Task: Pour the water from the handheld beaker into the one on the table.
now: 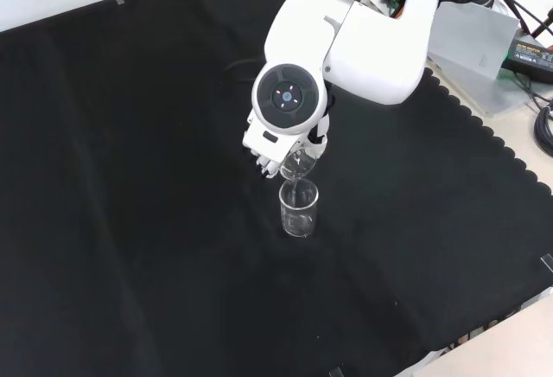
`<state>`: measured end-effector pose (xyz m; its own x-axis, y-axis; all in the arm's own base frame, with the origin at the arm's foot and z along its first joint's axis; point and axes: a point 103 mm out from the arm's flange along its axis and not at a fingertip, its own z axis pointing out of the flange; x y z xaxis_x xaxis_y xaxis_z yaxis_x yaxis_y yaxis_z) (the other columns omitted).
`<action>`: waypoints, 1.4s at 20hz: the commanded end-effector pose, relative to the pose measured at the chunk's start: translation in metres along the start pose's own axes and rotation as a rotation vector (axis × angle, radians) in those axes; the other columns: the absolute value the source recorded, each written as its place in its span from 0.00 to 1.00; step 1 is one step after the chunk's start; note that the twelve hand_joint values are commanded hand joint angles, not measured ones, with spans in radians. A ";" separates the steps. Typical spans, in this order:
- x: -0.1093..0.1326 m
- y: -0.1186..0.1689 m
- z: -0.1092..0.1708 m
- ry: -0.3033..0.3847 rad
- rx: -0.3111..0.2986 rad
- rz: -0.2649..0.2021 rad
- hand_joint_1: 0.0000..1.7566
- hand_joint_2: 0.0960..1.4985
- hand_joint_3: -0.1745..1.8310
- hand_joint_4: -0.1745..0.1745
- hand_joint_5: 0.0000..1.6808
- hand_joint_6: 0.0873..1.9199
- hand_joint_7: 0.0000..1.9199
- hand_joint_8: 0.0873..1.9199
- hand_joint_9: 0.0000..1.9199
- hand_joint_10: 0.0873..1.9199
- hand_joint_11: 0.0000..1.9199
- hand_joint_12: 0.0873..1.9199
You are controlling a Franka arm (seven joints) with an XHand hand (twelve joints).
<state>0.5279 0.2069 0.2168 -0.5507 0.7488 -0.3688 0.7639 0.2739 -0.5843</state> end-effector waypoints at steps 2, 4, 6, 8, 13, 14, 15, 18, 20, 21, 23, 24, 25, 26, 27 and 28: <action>0.002 0.002 -0.001 -0.013 0.018 0.000 0.74 0.69 0.00 0.00 0.74 0.27 0.68 0.25 0.75 0.35 0.55 0.45; 0.004 0.003 -0.002 -0.017 0.024 -0.001 0.74 0.69 0.00 0.00 0.74 0.27 0.68 0.25 0.75 0.35 0.55 0.45; 0.003 0.003 0.000 -0.012 0.022 -0.003 0.74 0.69 0.00 0.00 0.74 0.27 0.68 0.25 0.75 0.35 0.55 0.45; 0.003 0.003 0.000 -0.015 0.028 -0.003 0.74 0.69 0.00 0.00 0.74 0.27 0.68 0.25 0.75 0.35 0.55 0.45; 0.011 0.008 -0.004 -0.032 0.047 -0.004 0.74 0.69 0.00 0.00 0.74 0.27 0.68 0.25 0.75 0.35 0.55 0.45; 0.011 0.009 -0.004 -0.033 0.048 -0.005 0.74 0.69 0.00 0.00 0.74 0.27 0.68 0.25 0.75 0.35 0.55 0.45; 0.012 0.009 -0.004 -0.035 0.051 -0.005 0.74 0.69 0.00 0.00 0.74 0.27 0.68 0.25 0.75 0.35 0.55 0.45; 0.011 0.008 -0.003 -0.032 0.051 -0.008 0.74 0.69 0.00 0.00 0.74 0.27 0.68 0.25 0.75 0.35 0.55 0.45; 0.013 0.009 -0.003 -0.041 0.057 -0.007 0.74 0.69 0.00 0.00 0.74 0.27 0.68 0.25 0.75 0.35 0.55 0.45; 0.015 0.010 -0.004 -0.043 0.060 -0.008 0.74 0.69 0.00 0.00 0.74 0.27 0.68 0.25 0.75 0.35 0.55 0.45; 0.017 0.011 -0.005 -0.050 0.064 -0.011 0.74 0.69 0.00 0.00 0.74 0.27 0.68 0.25 0.75 0.35 0.55 0.45; 0.019 0.011 -0.006 -0.054 0.064 -0.012 0.74 0.69 0.00 0.00 0.74 0.27 0.68 0.25 0.75 0.35 0.55 0.45; 0.019 0.011 -0.006 -0.056 0.065 -0.013 0.74 0.69 0.00 0.00 0.74 0.27 0.68 0.25 0.75 0.35 0.55 0.45; 0.020 0.011 -0.007 -0.059 0.065 -0.014 0.74 0.69 0.00 0.00 0.74 0.27 0.68 0.25 0.75 0.35 0.55 0.45; 0.018 0.010 -0.006 -0.051 0.060 -0.015 0.74 0.69 0.00 0.00 0.74 0.27 0.68 0.25 0.75 0.35 0.55 0.45; 0.017 0.009 -0.005 -0.050 0.060 -0.015 0.74 0.69 0.00 0.00 0.74 0.27 0.68 0.25 0.75 0.35 0.55 0.45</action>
<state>0.5281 0.2246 0.2076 -0.5754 0.7168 -0.3938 0.7362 0.2442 -0.6312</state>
